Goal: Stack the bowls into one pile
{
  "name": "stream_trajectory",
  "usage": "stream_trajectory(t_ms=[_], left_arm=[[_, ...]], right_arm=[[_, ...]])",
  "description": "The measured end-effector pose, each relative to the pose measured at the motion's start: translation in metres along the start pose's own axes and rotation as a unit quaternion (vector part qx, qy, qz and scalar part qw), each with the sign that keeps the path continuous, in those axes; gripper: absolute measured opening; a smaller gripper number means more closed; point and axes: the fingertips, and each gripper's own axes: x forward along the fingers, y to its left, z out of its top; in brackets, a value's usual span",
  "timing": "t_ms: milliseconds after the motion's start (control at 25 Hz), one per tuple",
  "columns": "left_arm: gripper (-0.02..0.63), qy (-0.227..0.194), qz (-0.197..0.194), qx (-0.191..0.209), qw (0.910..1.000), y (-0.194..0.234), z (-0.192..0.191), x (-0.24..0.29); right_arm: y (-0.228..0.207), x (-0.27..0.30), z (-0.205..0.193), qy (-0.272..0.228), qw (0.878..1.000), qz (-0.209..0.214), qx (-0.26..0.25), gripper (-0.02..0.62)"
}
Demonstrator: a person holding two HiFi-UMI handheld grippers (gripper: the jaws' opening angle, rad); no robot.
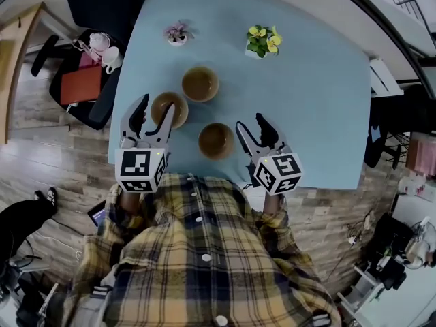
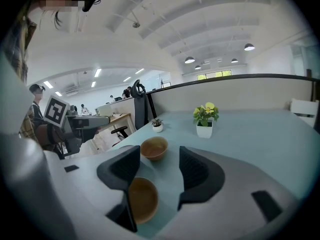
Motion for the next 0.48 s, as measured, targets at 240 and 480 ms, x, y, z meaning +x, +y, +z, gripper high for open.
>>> stream_trajectory(t_ms=[240, 480], left_arm=[[0.227, 0.007, -0.009, 0.001, 0.9999, -0.002, -0.006, 0.003], [0.225, 0.023, -0.017, 0.0, 0.9996, -0.003, -0.018, 0.006]], right_arm=[[0.008, 0.006, -0.028, 0.035, 0.999, 0.006, 0.007, 0.245], [0.015, 0.017, -0.06, 0.08, 0.996, 0.028, 0.022, 0.244]])
